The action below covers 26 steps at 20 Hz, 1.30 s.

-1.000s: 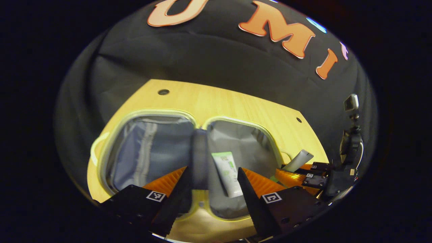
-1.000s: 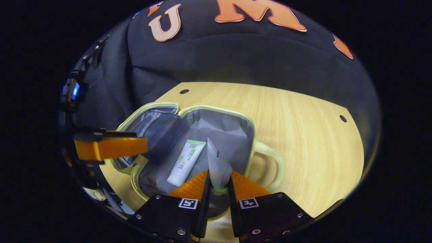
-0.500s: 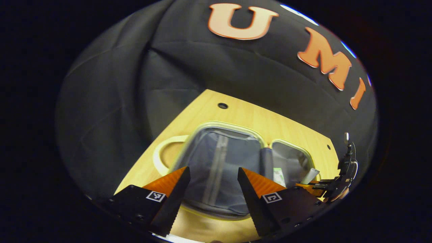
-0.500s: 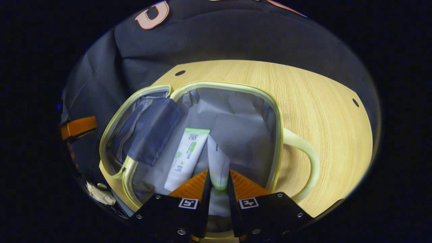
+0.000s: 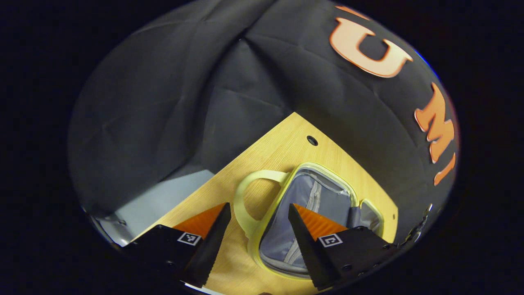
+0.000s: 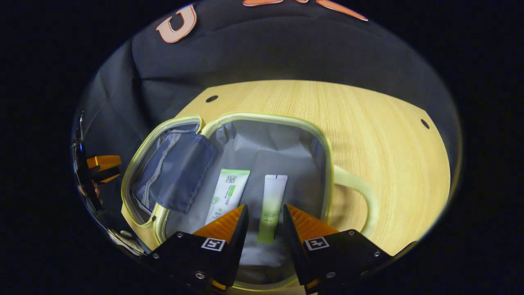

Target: First open the suitcase, pack the skin care products into it, and then close the suitcase.

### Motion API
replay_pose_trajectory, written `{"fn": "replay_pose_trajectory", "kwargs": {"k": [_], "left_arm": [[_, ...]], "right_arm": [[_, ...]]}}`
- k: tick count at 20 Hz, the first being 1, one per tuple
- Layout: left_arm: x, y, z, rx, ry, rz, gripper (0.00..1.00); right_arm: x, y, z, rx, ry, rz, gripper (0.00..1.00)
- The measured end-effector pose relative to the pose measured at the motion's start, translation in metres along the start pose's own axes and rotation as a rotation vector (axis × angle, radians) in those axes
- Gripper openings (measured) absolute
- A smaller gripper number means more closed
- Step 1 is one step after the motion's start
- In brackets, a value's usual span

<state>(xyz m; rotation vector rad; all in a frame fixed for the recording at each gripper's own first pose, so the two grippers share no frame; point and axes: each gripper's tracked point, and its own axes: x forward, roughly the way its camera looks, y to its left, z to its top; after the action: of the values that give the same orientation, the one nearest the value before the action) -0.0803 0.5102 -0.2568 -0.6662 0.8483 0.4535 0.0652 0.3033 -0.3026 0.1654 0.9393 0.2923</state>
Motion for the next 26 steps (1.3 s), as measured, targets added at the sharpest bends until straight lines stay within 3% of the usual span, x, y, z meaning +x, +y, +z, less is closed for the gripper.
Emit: {"fn": "replay_pose_trajectory", "kwargs": {"k": [1, 3, 4, 9, 10, 12, 13, 14, 15, 16, 17, 23, 26], "left_arm": [[0.010, 0.002, -0.002, -0.068, 0.019, -0.027, 0.88], [0.026, 0.007, 0.002, -0.203, 0.040, -0.076, 0.88], [0.032, 0.011, 0.004, -0.253, 0.046, -0.093, 0.88], [0.053, 0.015, 0.008, -0.423, 0.074, -0.190, 0.87], [0.064, 0.009, 0.005, -0.433, 0.092, -0.215, 0.72], [0.064, 0.014, -0.005, -0.404, 0.129, -0.208, 0.71], [0.086, 0.022, -0.004, -0.402, 0.123, -0.189, 0.46], [0.066, 0.018, -0.006, -0.408, 0.143, -0.241, 0.21], [0.062, 0.016, 0.002, -0.402, 0.127, -0.266, 0.22], [0.085, 0.011, -0.004, -0.392, 0.103, -0.261, 0.14], [0.044, 0.014, 0.006, -0.360, 0.097, -0.277, 0.09], [0.001, -0.034, 0.043, -0.316, -0.007, -0.410, 0.08], [-0.033, -0.064, 0.057, -0.259, -0.047, -0.469, 0.08]], "right_arm": [[-0.008, -0.004, 0.008, 0.001, -0.035, -0.007, 0.63], [-0.025, -0.013, 0.022, 0.012, -0.104, -0.018, 0.63], [-0.035, -0.017, 0.030, 0.024, -0.135, -0.022, 0.70], [-0.087, -0.020, 0.053, 0.071, -0.256, 0.036, 0.79], [-0.098, -0.025, 0.059, 0.071, -0.286, 0.032, 0.79], [-0.119, -0.036, 0.072, 0.063, -0.348, 0.004, 0.80], [-0.130, -0.041, 0.077, 0.059, -0.378, -0.019, 0.80], [-0.142, -0.046, 0.082, 0.053, -0.409, -0.039, 0.80], [-0.152, -0.052, 0.088, 0.045, -0.439, -0.062, 0.81], [-0.161, -0.061, 0.094, 0.037, -0.464, -0.089, 0.82], [-0.171, -0.069, 0.099, 0.027, -0.488, -0.113, 0.84], [-0.202, -0.099, 0.119, -0.007, -0.590, -0.210, 0.92], [-0.207, -0.100, 0.127, -0.011, -0.616, -0.210, 0.94]]}}
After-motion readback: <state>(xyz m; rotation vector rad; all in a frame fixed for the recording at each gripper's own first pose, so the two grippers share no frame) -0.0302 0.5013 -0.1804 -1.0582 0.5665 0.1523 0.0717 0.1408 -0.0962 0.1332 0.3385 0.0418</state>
